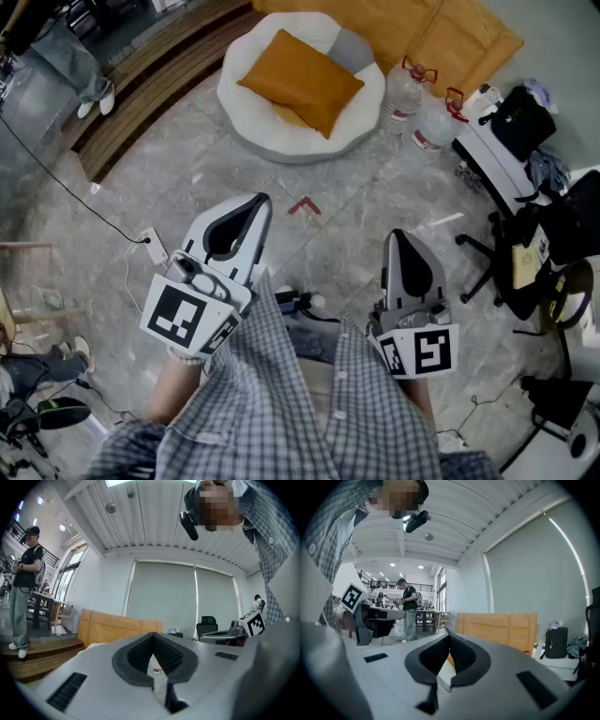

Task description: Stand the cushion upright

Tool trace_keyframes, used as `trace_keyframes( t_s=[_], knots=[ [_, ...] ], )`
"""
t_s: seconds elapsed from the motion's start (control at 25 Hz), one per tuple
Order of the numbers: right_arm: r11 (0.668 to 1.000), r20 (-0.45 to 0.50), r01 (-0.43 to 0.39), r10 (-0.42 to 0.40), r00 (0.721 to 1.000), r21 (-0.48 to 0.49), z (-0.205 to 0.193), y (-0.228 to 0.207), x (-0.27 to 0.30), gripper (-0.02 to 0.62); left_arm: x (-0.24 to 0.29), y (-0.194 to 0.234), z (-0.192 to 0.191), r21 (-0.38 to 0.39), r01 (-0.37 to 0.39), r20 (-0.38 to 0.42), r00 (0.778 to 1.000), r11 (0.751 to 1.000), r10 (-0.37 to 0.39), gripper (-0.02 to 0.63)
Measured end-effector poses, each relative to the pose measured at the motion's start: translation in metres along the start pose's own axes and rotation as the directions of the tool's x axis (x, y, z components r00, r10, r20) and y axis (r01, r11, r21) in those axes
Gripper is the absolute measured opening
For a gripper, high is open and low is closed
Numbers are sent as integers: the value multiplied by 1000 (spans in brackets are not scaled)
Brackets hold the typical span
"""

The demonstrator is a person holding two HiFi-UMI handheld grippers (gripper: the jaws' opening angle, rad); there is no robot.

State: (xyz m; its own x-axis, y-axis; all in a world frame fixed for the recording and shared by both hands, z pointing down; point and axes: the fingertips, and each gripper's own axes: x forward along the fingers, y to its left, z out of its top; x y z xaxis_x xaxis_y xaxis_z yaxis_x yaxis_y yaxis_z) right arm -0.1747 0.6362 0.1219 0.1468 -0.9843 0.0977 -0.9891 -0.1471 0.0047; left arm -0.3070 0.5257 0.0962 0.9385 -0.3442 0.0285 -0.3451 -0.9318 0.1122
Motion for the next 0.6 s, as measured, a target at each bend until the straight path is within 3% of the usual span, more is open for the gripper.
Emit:
trace_keyframes(
  t_s=[0.6],
  knots=[
    [1000, -46, 5, -5, 999, 1, -5, -1, 9, 6, 6, 10, -2, -16, 2, -4, 1000, 1000, -2, 6]
  ],
)
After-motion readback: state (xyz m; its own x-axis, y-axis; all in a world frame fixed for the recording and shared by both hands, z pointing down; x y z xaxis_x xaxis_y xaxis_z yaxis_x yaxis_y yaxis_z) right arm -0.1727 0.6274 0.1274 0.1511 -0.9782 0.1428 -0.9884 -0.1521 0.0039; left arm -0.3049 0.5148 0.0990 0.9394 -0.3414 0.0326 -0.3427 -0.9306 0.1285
